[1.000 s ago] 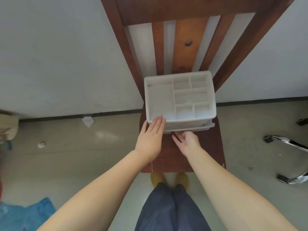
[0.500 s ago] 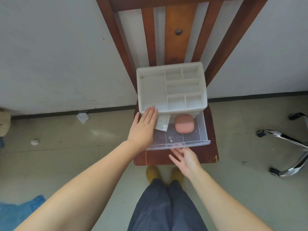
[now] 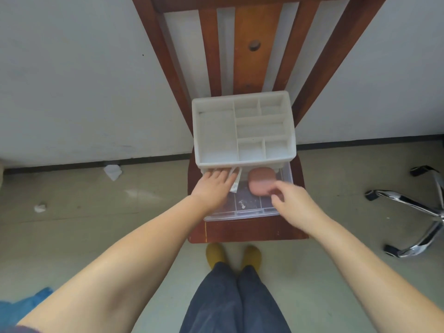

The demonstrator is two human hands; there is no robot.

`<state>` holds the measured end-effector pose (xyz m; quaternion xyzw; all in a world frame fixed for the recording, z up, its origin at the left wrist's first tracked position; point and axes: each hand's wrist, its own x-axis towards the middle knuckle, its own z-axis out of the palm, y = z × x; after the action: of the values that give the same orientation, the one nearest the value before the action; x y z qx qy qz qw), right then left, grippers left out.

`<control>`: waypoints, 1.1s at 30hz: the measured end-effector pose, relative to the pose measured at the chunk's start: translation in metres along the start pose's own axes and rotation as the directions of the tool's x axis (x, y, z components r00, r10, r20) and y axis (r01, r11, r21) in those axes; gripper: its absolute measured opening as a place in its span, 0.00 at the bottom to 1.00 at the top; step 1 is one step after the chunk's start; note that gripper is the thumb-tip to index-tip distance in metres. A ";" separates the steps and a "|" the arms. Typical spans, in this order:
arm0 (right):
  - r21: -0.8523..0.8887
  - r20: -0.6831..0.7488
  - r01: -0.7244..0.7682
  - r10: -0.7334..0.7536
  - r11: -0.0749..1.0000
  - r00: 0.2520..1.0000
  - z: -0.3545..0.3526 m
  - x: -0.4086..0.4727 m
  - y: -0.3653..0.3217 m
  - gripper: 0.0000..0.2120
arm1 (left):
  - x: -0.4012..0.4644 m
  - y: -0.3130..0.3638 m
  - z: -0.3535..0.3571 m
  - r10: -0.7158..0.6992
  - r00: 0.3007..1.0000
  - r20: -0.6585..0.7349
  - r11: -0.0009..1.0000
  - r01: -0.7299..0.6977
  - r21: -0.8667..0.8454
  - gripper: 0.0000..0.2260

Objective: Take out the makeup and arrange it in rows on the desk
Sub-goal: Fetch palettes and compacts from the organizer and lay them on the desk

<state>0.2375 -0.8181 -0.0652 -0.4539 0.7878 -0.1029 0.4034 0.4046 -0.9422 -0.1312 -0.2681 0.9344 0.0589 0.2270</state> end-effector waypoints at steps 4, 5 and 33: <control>-0.466 0.066 0.202 -0.193 0.861 0.979 0.017 0.041 0.008 0.29 | 0.016 -0.004 0.003 -0.032 0.997 0.075 0.999 0.030 0.028 0.35; -0.533 0.077 0.199 -0.187 0.822 0.979 0.022 0.048 0.012 0.30 | 0.018 -0.004 0.004 -0.032 0.997 0.069 0.999 0.030 0.039 0.34; -0.144 0.563 -0.041 0.116 0.989 0.818 0.013 -0.030 0.026 0.49 | -0.087 0.050 -0.007 0.138 0.899 0.415 0.687 0.215 -0.694 0.44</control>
<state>0.2386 -0.7763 -0.0715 -0.4555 0.6543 0.1036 0.5946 0.4412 -0.8600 -0.0862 -0.3355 0.7528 0.4765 0.3062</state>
